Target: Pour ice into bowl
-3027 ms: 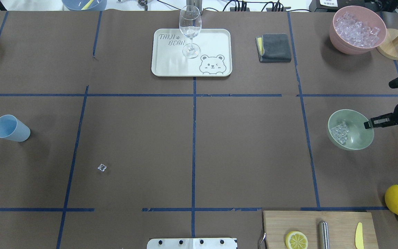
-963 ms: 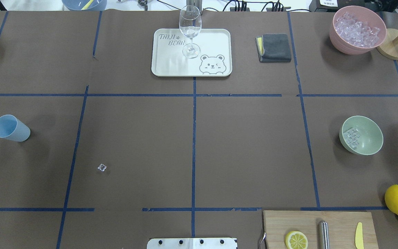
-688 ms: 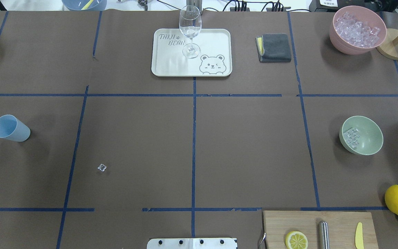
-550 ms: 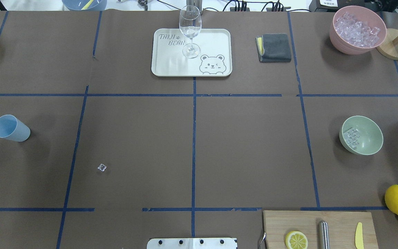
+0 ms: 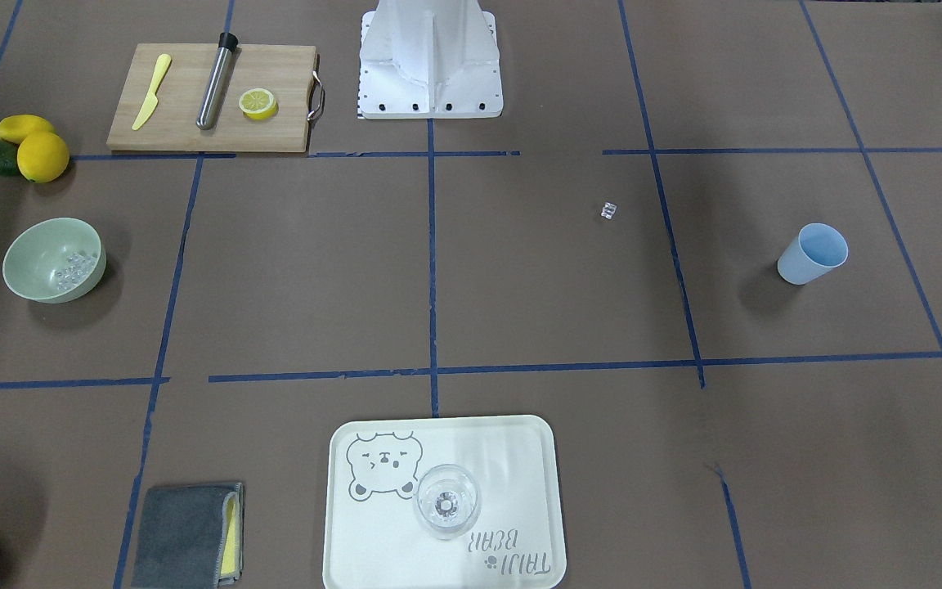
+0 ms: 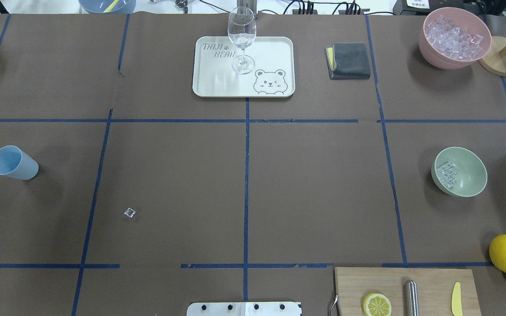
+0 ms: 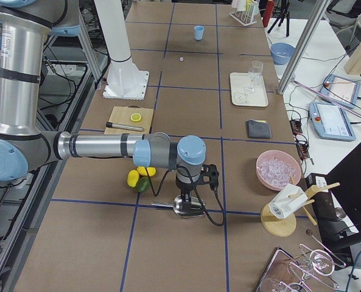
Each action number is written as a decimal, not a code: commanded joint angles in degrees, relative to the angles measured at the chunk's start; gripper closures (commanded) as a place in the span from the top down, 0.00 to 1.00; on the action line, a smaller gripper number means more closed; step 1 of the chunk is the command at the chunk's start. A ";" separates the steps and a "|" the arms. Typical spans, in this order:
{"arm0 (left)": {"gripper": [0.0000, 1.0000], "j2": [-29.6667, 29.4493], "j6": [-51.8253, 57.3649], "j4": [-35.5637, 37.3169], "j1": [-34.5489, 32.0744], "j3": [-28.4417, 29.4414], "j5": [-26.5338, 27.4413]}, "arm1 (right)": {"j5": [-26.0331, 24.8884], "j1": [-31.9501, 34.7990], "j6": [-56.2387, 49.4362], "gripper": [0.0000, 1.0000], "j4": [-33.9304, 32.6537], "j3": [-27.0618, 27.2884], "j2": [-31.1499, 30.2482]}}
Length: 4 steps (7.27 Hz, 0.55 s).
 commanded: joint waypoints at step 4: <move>1.00 1.41 -0.02 -0.01 0.27 0.38 -0.01 | 0.22 0.00 -0.19 1.00 0.00 -0.15 -0.26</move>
